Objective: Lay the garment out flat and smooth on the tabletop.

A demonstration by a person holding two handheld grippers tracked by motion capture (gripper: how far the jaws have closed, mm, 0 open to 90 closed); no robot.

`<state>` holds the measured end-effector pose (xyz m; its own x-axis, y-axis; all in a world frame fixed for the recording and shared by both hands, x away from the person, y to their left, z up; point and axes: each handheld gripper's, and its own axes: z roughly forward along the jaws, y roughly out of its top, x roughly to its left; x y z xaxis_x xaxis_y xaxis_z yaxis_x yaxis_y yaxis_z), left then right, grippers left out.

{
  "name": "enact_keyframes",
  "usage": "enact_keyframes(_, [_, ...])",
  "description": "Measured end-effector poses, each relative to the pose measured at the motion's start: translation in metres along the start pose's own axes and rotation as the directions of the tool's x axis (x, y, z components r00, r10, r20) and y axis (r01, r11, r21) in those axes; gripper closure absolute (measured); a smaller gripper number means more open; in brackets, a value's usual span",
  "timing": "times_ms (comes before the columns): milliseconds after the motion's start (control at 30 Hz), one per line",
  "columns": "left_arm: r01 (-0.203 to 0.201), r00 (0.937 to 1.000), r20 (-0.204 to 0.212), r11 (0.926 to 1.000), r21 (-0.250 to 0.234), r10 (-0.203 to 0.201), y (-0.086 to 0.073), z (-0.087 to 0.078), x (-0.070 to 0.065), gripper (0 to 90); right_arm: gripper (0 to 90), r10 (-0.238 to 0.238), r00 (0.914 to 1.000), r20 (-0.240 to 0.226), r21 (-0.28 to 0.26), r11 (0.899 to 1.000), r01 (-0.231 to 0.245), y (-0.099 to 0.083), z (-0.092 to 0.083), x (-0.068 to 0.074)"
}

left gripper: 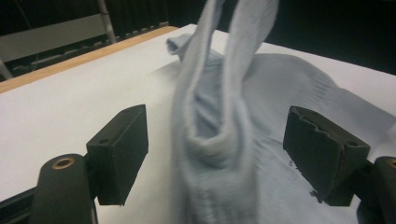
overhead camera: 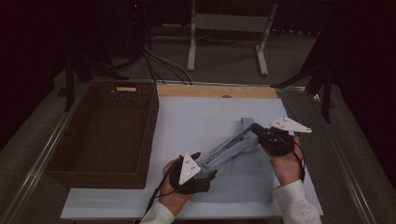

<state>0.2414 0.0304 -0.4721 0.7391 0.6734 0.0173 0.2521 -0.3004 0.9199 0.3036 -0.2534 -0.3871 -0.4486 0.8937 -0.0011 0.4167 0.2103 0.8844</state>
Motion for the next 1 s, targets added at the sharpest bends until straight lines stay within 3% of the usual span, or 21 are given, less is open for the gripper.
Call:
enact_keyframes(167, [0.018,0.9998,0.009,0.9994,0.03,-0.018,-0.002,0.006,0.003,27.0,86.9,-0.006,1.0,0.0,-0.009,1.0,0.006,0.002,-0.001,0.001])
enact_keyframes(200, [0.017,0.9993,0.034,0.999,0.042,-0.019,-0.002,0.009,0.002,29.3,86.9,-0.009,1.0,0.0,-0.014,1.0,0.009,0.004,-0.002,0.002])
enact_keyframes(267, [0.013,0.9992,0.038,0.9989,0.045,-0.015,-0.002,0.009,0.002,33.4,86.9,-0.011,0.9999,0.0,-0.018,1.0,0.011,0.005,-0.002,0.002])
enact_keyframes(467, [0.011,0.9977,0.067,0.9998,0.016,-0.012,0.005,0.005,0.003,51.1,87.0,-0.003,0.9999,0.011,-0.06,0.998,0.004,0.01,-0.009,0.0])
enact_keyframes(633, [0.0,0.9967,0.081,0.9997,0.023,-0.002,0.006,0.003,0.004,73.2,86.9,-0.009,0.9999,0.014,-0.066,0.998,0.01,0.01,-0.012,0.0])
enact_keyframes(700, [-0.004,0.9965,0.084,0.9991,0.041,0.0,0.006,0.002,0.004,78.0,86.9,-0.008,0.9999,0.013,-0.061,0.998,0.009,0.009,-0.011,0.0])
enact_keyframes(1000, [0.011,0.9943,0.105,0.9973,0.073,-0.018,0.003,-0.001,0.007,77.5,86.7,-0.013,0.9998,0.012,-0.056,0.998,0.014,0.005,-0.005,0.005])
